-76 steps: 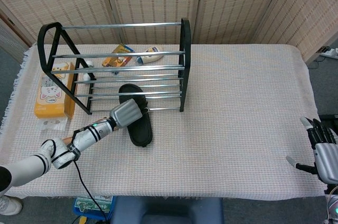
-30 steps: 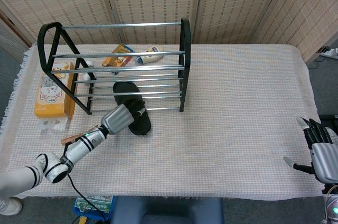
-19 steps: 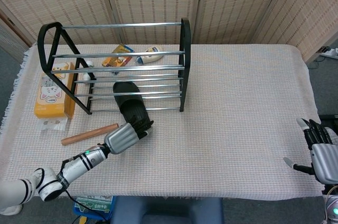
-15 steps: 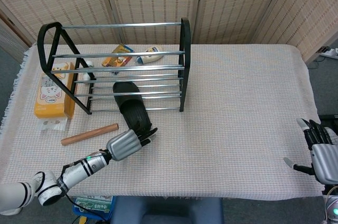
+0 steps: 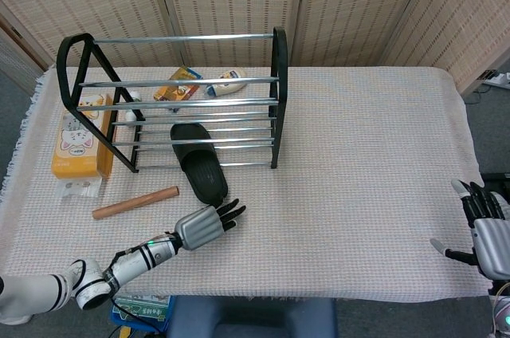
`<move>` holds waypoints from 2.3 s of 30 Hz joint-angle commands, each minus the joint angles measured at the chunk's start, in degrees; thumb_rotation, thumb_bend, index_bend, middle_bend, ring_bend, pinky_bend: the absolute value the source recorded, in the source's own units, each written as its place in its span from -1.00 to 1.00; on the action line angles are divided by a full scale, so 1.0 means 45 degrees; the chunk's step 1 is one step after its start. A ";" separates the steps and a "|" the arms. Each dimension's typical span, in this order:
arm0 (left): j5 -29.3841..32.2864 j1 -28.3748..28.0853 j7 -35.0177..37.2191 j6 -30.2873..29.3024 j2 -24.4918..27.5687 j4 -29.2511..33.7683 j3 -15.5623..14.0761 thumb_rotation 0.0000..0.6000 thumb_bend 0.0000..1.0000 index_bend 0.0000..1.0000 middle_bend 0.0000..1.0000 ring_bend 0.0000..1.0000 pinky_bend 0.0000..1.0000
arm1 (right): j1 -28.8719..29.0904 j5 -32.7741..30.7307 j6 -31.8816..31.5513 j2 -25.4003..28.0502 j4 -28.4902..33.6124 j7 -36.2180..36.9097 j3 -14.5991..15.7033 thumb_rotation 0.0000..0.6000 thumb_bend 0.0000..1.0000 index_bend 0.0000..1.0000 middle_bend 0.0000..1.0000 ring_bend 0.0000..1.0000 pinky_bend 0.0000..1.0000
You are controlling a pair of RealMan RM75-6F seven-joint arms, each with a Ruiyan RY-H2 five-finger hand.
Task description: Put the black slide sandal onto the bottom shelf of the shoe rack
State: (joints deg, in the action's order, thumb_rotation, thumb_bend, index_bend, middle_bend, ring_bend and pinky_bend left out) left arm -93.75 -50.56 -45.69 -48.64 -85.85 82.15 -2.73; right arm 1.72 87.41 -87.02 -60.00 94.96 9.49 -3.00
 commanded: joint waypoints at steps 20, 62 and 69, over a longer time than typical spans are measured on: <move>0.1006 0.0130 -0.0675 0.0198 0.0316 -0.0434 0.0504 1.00 -0.73 -0.64 -0.85 -0.99 -0.45 | 0.0041 -0.0002 0.0063 -0.0015 0.0076 -0.0099 -0.0024 1.00 -0.80 -1.00 -0.86 -0.96 -0.91; 0.3271 0.0476 -0.1345 0.0129 0.0781 0.0009 0.0859 1.00 -0.73 -0.57 -0.80 -0.99 -0.45 | 0.0051 -0.0012 0.0068 -0.0019 0.0082 -0.0111 -0.0041 1.00 -0.80 -1.00 -0.86 -0.95 -0.91; 0.3064 0.1308 -0.0817 -0.1195 0.1517 0.1598 0.0560 1.00 -0.73 -0.71 -0.80 -0.99 -0.45 | 0.0040 -0.0018 0.0032 0.0028 0.0082 -0.0086 -0.0062 1.00 -0.80 -1.00 -0.86 -0.95 -0.91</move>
State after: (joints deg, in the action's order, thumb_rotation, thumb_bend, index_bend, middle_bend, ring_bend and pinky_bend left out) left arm -79.44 -46.09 -50.49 -52.08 -80.27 87.41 0.36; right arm 1.90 87.32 -86.88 -59.87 95.33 9.10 -3.28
